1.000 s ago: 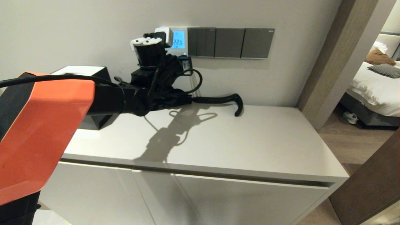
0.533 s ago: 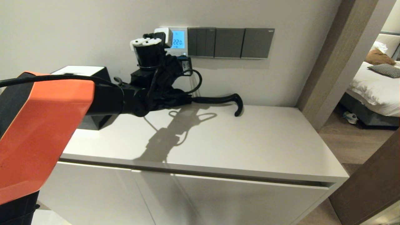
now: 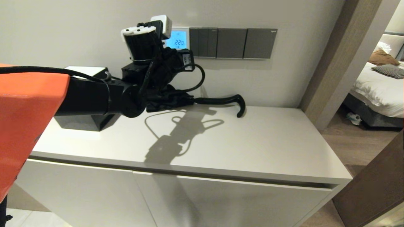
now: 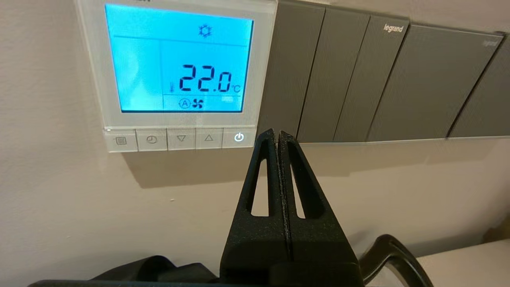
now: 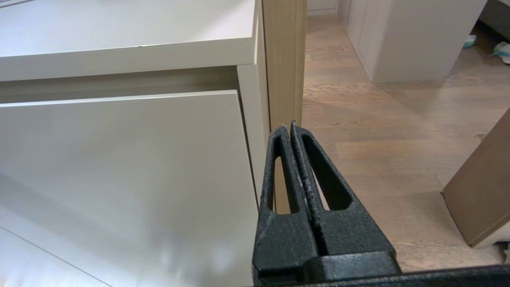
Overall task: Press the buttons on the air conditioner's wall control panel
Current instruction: Turn on the central air conditioner, then press the temperature decrease button
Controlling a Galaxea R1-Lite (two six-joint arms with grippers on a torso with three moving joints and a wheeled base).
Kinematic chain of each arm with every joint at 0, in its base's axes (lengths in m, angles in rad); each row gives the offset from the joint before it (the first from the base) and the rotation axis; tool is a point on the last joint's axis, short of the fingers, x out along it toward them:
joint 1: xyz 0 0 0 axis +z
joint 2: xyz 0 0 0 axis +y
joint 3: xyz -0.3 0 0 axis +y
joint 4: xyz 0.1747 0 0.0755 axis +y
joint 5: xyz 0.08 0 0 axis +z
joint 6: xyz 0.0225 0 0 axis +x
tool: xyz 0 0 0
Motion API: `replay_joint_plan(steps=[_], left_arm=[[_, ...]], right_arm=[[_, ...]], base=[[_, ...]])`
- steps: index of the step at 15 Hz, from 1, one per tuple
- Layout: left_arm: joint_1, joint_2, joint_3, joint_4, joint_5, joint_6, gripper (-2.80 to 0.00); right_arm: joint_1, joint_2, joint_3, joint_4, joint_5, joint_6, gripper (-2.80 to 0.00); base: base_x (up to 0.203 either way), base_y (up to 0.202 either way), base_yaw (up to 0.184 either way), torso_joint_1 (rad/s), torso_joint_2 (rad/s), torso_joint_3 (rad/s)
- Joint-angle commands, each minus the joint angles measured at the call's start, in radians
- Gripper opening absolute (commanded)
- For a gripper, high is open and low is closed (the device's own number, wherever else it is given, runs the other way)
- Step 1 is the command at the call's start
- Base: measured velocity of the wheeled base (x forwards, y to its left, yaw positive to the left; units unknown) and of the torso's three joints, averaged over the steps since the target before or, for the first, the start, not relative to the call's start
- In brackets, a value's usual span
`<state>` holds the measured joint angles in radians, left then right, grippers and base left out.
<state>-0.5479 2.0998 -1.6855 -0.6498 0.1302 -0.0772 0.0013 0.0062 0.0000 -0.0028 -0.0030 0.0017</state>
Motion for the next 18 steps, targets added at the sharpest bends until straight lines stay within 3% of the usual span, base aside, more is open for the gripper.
replay_joint_plan(steps=[1, 6, 18], left_arm=[[0.012, -0.001, -0.004, 0.002, 0.002, 0.002, -2.80], [0.072, 0.014, -0.039, 0.020, -0.006, 0.002, -2.80], [0.073, 0.051, -0.065, 0.029, -0.004, 0.005, -2.80]], right_arm=[[0.000, 0.001, 0.003, 0.000, 0.000, 0.000, -2.80], [0.000, 0.000, 0.003, 0.000, 0.000, 0.000, -2.80], [0.000, 0.000, 0.003, 0.000, 0.000, 0.000, -2.80]], base=[[0.000, 0.000, 0.000, 0.000, 0.00, 0.000], [0.000, 0.000, 0.000, 0.000, 0.00, 0.000], [0.000, 0.000, 0.000, 0.000, 0.00, 0.000]])
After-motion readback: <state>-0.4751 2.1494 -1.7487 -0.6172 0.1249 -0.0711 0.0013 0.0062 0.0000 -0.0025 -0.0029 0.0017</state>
